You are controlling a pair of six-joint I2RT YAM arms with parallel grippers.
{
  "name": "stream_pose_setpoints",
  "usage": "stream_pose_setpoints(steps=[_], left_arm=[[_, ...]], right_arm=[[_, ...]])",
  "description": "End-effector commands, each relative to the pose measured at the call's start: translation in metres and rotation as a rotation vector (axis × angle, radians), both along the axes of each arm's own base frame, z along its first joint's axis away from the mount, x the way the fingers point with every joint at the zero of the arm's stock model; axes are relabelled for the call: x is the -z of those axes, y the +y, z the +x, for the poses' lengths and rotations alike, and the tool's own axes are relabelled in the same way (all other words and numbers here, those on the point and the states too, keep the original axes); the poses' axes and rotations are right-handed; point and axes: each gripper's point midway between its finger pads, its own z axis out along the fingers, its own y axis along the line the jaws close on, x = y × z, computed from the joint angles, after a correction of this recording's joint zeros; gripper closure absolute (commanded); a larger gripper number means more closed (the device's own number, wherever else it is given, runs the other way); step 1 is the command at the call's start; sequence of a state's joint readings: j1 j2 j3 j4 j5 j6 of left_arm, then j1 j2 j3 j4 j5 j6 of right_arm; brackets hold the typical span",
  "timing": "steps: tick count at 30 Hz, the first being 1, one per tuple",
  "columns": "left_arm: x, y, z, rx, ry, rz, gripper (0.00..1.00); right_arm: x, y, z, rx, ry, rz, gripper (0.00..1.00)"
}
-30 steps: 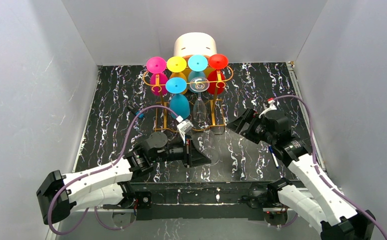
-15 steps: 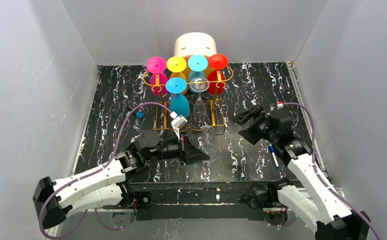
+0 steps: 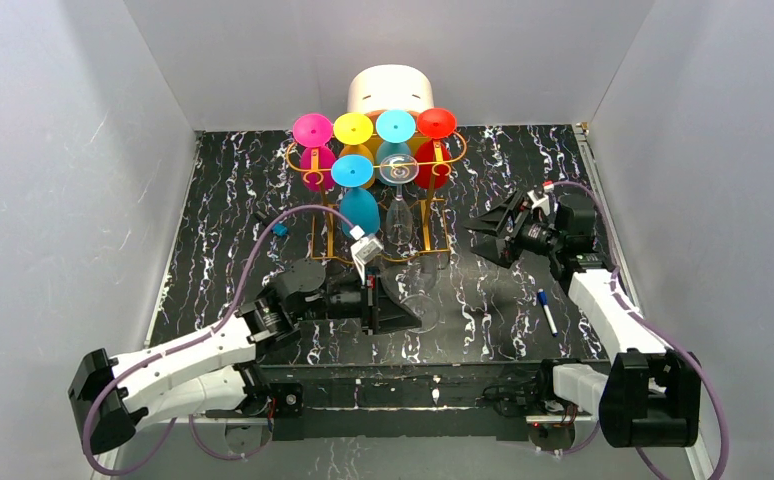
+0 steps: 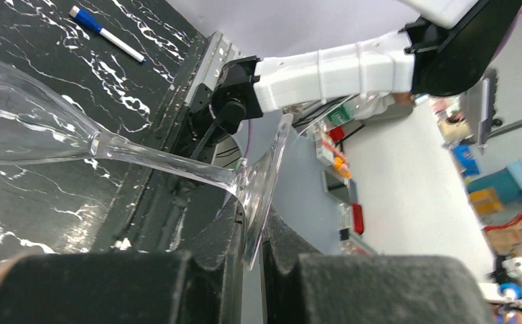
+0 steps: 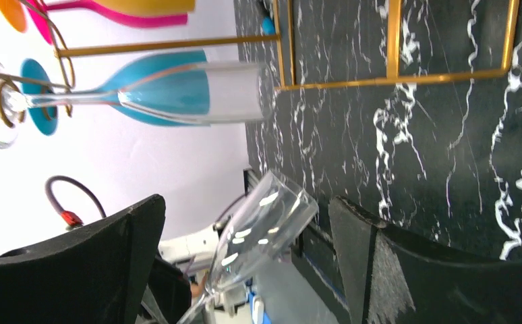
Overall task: Take the wine glass off the wine glass rack
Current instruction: Place the wine glass at the center of the board.
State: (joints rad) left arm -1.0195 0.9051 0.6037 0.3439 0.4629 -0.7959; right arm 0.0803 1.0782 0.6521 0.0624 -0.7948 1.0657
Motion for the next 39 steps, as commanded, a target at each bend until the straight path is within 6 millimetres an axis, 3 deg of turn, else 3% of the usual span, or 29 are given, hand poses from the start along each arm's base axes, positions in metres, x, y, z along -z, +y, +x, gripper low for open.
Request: stream_pose_setpoints(steps=[1,7,13,19,24,30,39], left_arm=[[-0.012,-0.008,-0.003,0.101,-0.171,-0.01,1.0],[-0.032,-0.016,-0.001,0.216,-0.378,-0.144,1.0],[-0.045,0.017,0.016,0.337,-0.29,-0.247,1.0],[-0.018,0.03,-0.009,0.545,-0.27,-0.2,1.0],[-0.022,0.04,-0.019,0.545,-0.392,-0.234,1.0],[-0.001,0.042,-0.01,0.498,-0.475,-0.12,1.0],[0.004,0.041,-0.005,0.511,-0.57,-0.098,1.0]], right_arm=[[-0.028,0.004,-0.018,-0.145,-0.12,0.013,0.01],[-0.029,0.007,-0.023,-0.217,-0.251,0.018,0.01],[-0.011,0.006,-0.02,-0.246,-0.263,0.004,0.01],[-0.028,0.008,-0.022,-0.32,-0.349,0.014,0.01],[-0.036,0.006,-0.017,-0.329,-0.381,0.014,0.02],[-0.049,0.009,-0.039,-0.464,-0.365,0.091,0.09],[-0.059,0.009,-0.068,-0.61,-0.333,0.171,0.24]])
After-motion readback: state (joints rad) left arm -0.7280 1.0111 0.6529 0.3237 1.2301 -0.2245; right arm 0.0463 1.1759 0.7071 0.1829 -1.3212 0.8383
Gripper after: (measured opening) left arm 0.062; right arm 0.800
